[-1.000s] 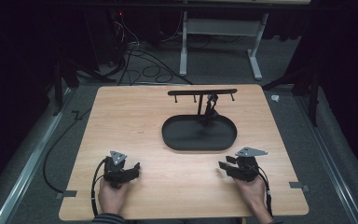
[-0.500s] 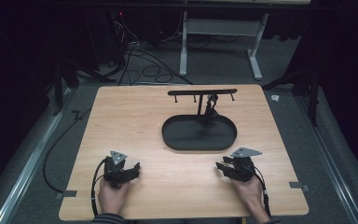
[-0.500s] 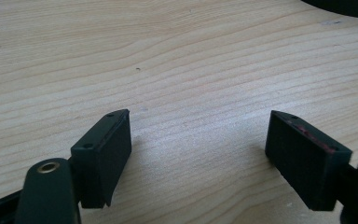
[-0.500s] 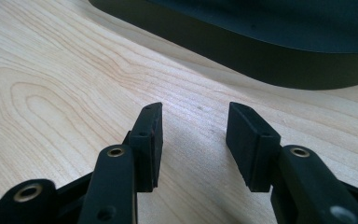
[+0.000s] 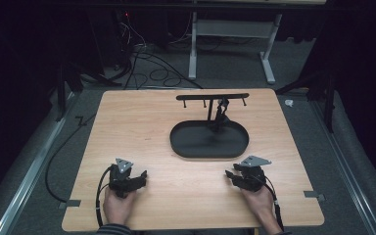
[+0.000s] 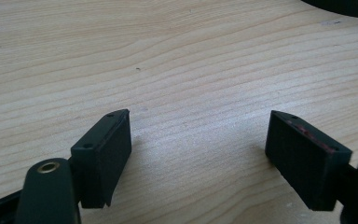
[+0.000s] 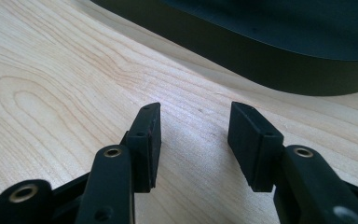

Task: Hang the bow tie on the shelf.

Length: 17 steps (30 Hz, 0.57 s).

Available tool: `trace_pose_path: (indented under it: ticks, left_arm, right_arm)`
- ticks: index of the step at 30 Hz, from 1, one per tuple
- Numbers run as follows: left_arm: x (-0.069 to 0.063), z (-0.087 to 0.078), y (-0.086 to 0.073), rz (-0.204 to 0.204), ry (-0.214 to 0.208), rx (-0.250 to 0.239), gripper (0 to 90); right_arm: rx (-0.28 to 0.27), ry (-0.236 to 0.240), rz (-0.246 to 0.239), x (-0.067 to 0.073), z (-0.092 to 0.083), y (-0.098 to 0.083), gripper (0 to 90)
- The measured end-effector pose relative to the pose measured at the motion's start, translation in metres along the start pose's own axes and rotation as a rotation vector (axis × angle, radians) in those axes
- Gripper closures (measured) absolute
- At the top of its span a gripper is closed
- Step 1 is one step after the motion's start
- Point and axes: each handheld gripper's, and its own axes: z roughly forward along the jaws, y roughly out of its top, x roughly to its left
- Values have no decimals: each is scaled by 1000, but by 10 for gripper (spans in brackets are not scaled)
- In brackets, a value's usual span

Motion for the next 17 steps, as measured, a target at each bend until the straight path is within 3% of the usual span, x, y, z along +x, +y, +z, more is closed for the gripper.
trace_pose_path:
  ticks: [3, 17]
  left_arm:
    - [0, 0, 0, -1, 1, 1, 229]
    - [0, 0, 0, -1, 1, 0, 229]
  right_arm:
    - [5, -28, -22, 4, 1, 0, 529]
    - [7, -19, -29, 3, 1, 0, 505]
